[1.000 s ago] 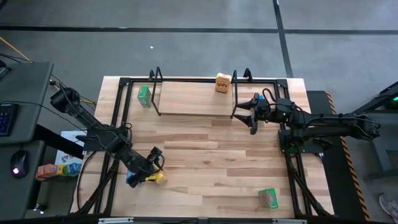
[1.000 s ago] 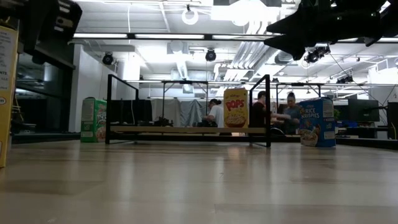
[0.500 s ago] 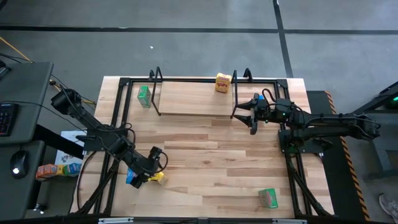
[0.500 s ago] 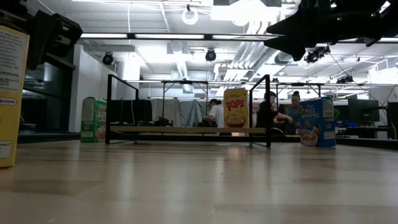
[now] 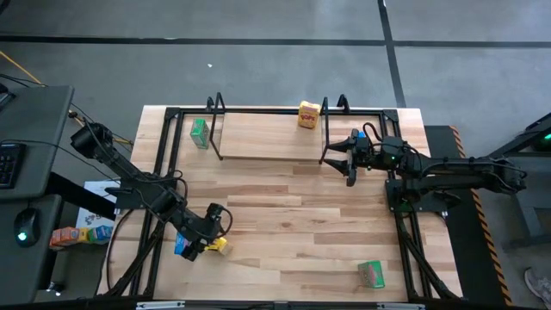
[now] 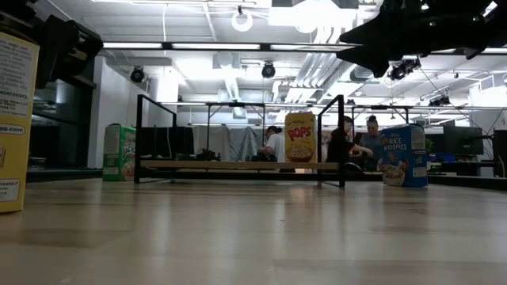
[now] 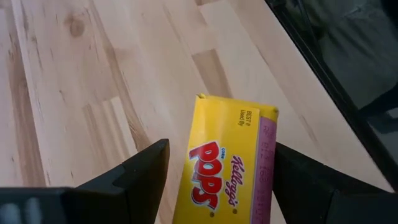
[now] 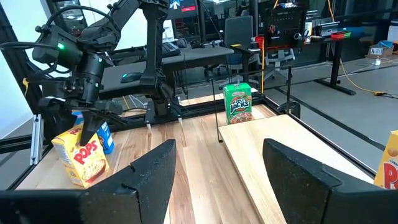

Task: Stack cereal on shelf
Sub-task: Put the yellow cereal box on the shelf aligned with the other yellow cereal box

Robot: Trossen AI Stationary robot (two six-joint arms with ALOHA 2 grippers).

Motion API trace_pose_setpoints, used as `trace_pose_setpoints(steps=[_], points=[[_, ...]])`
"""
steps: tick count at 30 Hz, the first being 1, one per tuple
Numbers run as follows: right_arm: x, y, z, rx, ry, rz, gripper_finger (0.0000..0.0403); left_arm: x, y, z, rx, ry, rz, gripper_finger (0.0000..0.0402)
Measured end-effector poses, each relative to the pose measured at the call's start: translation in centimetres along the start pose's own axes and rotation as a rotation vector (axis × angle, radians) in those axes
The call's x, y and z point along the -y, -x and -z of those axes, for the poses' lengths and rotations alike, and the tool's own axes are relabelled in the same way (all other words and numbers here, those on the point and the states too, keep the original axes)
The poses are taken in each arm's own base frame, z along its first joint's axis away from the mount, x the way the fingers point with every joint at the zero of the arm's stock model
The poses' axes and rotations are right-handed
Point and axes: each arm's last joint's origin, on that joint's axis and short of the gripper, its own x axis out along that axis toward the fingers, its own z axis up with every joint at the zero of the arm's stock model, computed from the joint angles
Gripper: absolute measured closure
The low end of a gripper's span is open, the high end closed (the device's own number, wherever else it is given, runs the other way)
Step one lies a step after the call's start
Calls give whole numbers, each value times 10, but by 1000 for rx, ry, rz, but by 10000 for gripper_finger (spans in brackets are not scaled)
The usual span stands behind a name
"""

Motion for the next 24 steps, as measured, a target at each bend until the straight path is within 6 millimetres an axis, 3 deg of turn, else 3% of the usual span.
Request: trace_pose_setpoints(steps=[9, 24], points=[[0, 0, 0, -1, 0, 0, 169, 0, 0, -1, 8, 101, 6, 151], [0, 0, 0, -1, 0, 0, 169, 1, 0, -5, 51, 115, 13, 151]])
